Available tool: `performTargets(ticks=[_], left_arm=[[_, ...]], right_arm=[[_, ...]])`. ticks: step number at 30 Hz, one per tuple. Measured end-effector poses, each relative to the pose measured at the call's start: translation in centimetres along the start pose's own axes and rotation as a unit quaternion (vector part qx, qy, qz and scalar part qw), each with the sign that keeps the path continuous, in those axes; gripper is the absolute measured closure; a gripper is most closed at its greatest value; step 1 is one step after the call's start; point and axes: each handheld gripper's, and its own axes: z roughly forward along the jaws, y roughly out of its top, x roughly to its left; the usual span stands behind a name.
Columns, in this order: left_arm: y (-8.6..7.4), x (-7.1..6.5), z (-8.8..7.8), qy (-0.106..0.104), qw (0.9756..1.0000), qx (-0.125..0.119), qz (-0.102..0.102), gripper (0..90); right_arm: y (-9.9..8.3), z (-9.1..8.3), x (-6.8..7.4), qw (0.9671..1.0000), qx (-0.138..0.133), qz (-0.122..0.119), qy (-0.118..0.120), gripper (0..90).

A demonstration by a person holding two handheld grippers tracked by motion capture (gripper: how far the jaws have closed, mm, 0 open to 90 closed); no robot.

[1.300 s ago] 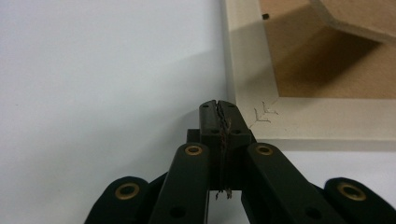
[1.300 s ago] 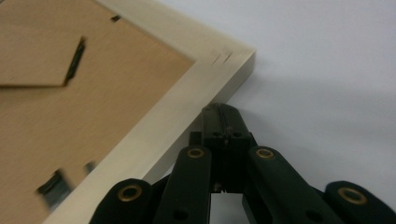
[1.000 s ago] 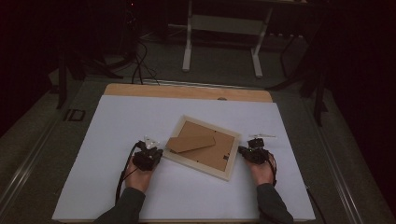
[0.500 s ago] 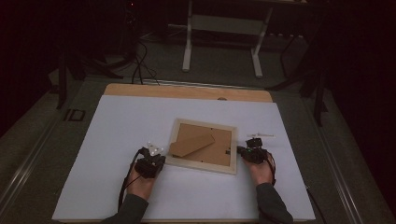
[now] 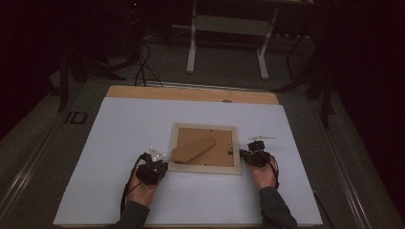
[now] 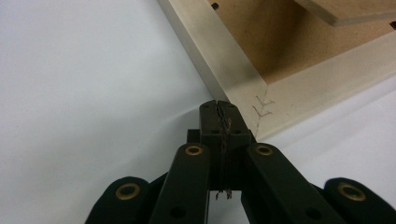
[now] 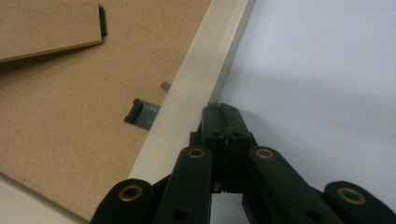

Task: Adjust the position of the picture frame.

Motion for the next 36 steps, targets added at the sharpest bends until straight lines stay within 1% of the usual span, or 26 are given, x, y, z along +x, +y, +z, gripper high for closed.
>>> performTargets(ticks=[2, 3, 6, 7, 9, 13, 16, 20, 21, 23, 27, 31, 34, 36], left_arm=[[0.0, 0.3, 0.0, 0.000, 1.0000, 0.000, -0.006, 90.0], [0.0, 0.4, -0.1, 0.000, 1.0000, 0.000, -0.009, 90.0], [0.0, 0.6, -0.1, 0.000, 0.9999, 0.000, -0.014, 90.0], [0.0, 0.6, -0.1, 0.000, 0.9999, 0.000, -0.013, 90.0], [0.0, 0.6, -0.1, 0.001, 0.9999, 0.000, -0.013, 90.0], [0.0, 0.8, -0.1, 0.003, 0.9999, 0.000, -0.017, 90.0], [0.0, 1.1, -0.2, 0.008, 0.9998, 0.001, -0.020, 90.0], [0.0, 1.7, -0.4, 0.009, 0.9995, -0.004, -0.031, 90.0], [0.0, 1.8, -0.5, 0.008, 0.9995, -0.004, -0.031, 90.0], [0.0, 2.1, -0.4, 0.003, 0.9992, -0.006, -0.039, 90.0], [0.0, 2.2, -0.4, 0.002, 0.9993, -0.006, -0.037, 90.0], [0.0, 2.3, -0.3, 0.001, 0.9993, -0.007, -0.037, 90.0], [0.0, 2.3, -0.2, 0.004, 0.9994, -0.006, -0.035, 90.0], [0.1, 2.5, 0.0, 0.002, 0.9993, -0.003, -0.037, 90.0]], right_arm=[[-0.1, 0.0, 0.3, 1.0000, 0.003, -0.003, 0.004, 90.0], [-0.1, -0.1, 0.4, 0.9999, 0.004, -0.009, 0.006, 90.0], [-0.4, -0.4, 0.6, 0.9997, 0.008, -0.015, 0.014, 90.0], [-0.9, -0.8, 0.8, 0.9994, 0.012, -0.022, 0.022, 90.0], [-1.5, -1.3, 0.9, 0.9991, 0.015, -0.027, 0.028, 90.0], [-2.0, -1.7, 1.2, 0.9989, 0.016, -0.032, 0.031, 90.0], [-2.0, -1.6, 1.5, 0.9988, 0.016, -0.032, 0.032, 90.0], [-1.7, -1.2, 2.0, 0.9987, 0.016, -0.033, 0.037, 90.0], [-1.6, -1.0, 2.1, 0.9987, 0.014, -0.033, 0.036, 90.0], [-1.5, -0.9, 2.3, 0.9988, 0.014, -0.030, 0.035, 90.0], [-1.4, -0.8, 2.3, 0.9990, 0.013, -0.028, 0.033, 90.0], [-1.6, -0.8, 2.3, 0.9991, 0.006, -0.024, 0.035, 90.0], [-1.9, -0.9, 2.3, 0.9988, 0.002, -0.028, 0.040, 90.0], [-2.1, -1.1, 2.3, 0.9987, 0.002, -0.030, 0.041, 90.0]])
